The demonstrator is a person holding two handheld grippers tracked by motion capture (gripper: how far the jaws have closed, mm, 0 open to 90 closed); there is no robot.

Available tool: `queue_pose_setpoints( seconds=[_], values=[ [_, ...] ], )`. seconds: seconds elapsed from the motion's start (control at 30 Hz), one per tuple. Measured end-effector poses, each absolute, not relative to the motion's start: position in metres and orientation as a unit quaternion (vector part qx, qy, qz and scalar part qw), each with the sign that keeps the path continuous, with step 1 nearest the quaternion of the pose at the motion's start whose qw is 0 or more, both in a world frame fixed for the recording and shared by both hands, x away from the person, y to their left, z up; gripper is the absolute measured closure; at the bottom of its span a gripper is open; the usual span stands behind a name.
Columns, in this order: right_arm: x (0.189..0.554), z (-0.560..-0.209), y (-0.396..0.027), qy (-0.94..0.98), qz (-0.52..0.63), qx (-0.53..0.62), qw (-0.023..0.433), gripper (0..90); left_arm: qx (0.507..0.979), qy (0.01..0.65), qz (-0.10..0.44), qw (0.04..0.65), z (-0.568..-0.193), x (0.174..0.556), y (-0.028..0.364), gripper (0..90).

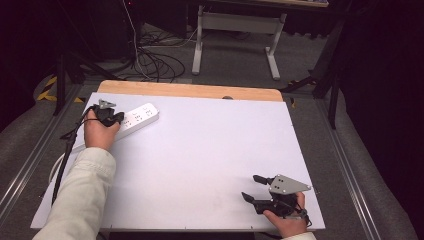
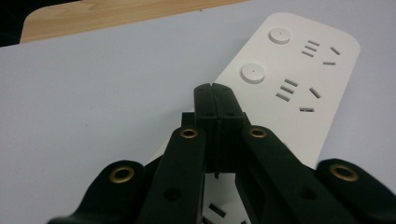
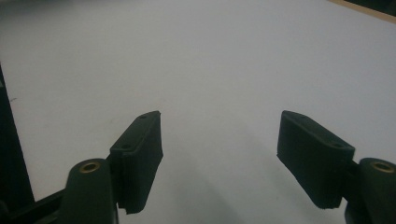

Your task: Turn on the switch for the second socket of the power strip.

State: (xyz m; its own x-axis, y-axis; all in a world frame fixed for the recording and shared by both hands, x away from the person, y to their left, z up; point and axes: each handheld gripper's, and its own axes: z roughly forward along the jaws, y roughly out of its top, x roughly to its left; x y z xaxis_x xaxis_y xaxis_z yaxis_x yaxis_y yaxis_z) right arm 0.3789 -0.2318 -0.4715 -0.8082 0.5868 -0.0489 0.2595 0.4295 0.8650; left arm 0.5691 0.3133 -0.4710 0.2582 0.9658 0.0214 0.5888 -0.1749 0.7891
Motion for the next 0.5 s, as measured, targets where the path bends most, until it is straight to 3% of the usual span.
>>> queue_pose_setpoints(
  seconds=[0.5],
  values=[
    [0.3785,-0.4716,-0.2325,0.827,0.469,0.257,0.175,31.4,0.713,0.559,0.259,0.336,-0.4663,0.5706,0.3101,90.0]
  ],
)
